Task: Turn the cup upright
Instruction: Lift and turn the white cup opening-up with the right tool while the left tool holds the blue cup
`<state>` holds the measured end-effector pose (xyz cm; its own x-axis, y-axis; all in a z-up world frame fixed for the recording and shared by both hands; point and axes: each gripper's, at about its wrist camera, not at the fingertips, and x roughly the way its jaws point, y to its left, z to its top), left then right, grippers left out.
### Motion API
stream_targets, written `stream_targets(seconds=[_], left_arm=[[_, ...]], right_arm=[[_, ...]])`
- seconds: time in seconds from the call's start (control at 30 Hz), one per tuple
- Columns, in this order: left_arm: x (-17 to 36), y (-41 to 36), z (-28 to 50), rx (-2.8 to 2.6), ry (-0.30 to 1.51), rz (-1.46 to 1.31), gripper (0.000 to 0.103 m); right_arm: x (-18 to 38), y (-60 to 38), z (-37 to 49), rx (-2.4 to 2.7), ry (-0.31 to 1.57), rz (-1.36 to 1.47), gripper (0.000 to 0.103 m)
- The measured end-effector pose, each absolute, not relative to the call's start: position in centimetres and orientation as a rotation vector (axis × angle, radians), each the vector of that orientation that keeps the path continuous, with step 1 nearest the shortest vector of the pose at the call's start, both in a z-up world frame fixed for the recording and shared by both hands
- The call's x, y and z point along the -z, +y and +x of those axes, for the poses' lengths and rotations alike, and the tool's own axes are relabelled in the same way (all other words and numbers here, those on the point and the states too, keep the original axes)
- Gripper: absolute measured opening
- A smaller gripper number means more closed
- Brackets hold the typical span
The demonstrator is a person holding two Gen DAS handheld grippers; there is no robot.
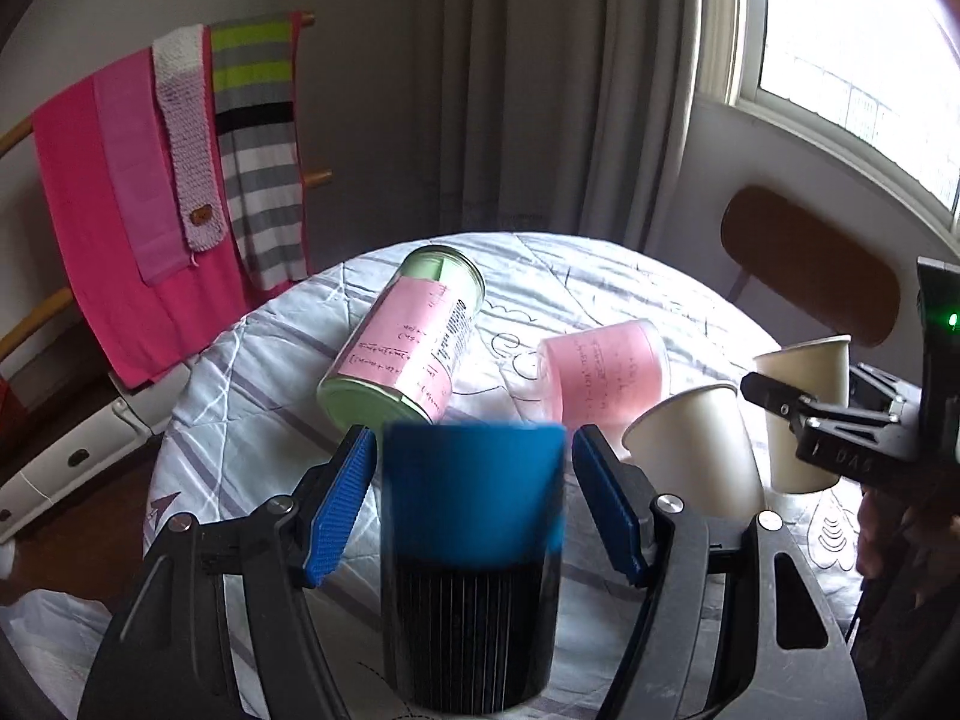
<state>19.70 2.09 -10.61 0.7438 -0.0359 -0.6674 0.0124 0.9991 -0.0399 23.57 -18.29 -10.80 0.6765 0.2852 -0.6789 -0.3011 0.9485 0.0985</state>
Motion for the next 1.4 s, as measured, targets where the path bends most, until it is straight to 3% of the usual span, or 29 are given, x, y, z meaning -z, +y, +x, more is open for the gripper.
stream_targets(seconds=[0.4, 0.6, 0.8, 0.97, 1.4], left_arm=[[12.4, 3.0, 18.0, 0.040, 0.813, -0.034, 0.071], [12.1, 2.2, 20.5, 0.074, 0.900, -0.025, 0.077], [11.7, 2.0, 19.8, 0.053, 0.865, -0.017, 0.078], [11.8, 2.3, 19.3, 0.041, 0.866, -0.025, 0.079], [11.6, 2.6, 16.9, 0.045, 0.865, -0.032, 0.081]], right_arm=[[12.2, -18.3, 21.5, -0.313, 0.746, -0.037, 0.068], [12.7, -18.6, 24.7, -0.377, 0.960, -0.001, 0.067], [12.3, -19.0, 24.3, -0.377, 0.814, 0.006, 0.066], [12.2, -19.3, 23.7, -0.375, 0.864, 0.016, 0.066], [9.9, -18.9, 16.7, -0.374, 0.520, -0.009, 0.067]])
